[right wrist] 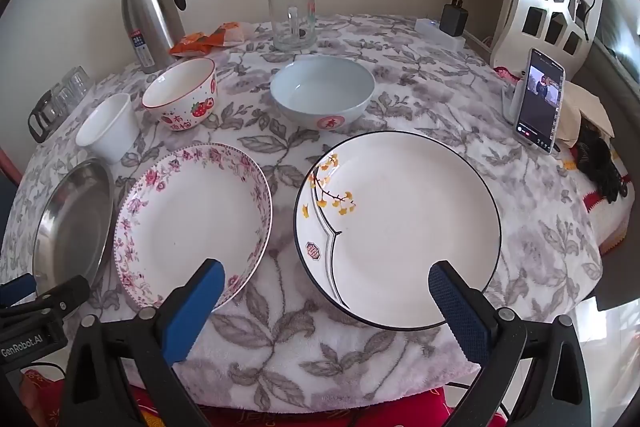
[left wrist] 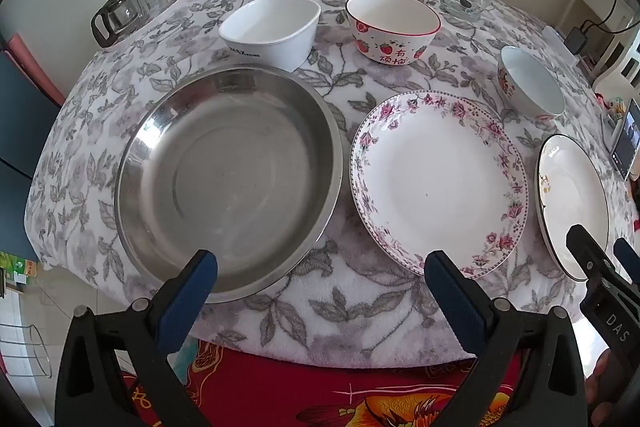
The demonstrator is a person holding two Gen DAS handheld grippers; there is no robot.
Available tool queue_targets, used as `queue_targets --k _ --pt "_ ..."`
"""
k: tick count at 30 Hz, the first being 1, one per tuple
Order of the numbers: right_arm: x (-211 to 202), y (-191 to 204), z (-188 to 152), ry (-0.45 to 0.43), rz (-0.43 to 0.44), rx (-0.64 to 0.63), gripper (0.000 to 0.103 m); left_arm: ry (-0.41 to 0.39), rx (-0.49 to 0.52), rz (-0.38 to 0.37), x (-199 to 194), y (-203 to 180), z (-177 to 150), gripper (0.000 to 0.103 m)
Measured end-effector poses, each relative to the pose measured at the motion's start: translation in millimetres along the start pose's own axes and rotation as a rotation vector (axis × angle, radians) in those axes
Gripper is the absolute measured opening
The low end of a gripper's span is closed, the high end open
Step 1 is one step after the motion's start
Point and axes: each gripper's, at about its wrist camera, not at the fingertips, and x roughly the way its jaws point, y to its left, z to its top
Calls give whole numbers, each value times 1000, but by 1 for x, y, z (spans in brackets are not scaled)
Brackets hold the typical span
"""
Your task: Organize plates and bowls
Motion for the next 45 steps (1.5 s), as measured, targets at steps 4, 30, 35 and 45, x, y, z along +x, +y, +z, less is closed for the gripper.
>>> queue_targets --k 4,30,35,45 --pt "0 0 0 1 -1 0 103 4 -1 0 0 0 0 103" --pt "3 1 0 8 -3 -4 103 0 -1 1 2 1 -1 103" --pt "3 1 -1 9 -3 -3 103 0 -1 1 2 1 -1 103" --pt "4 2 -1 12 -4 -4 103 -1 -2 2 2 1 -1 103"
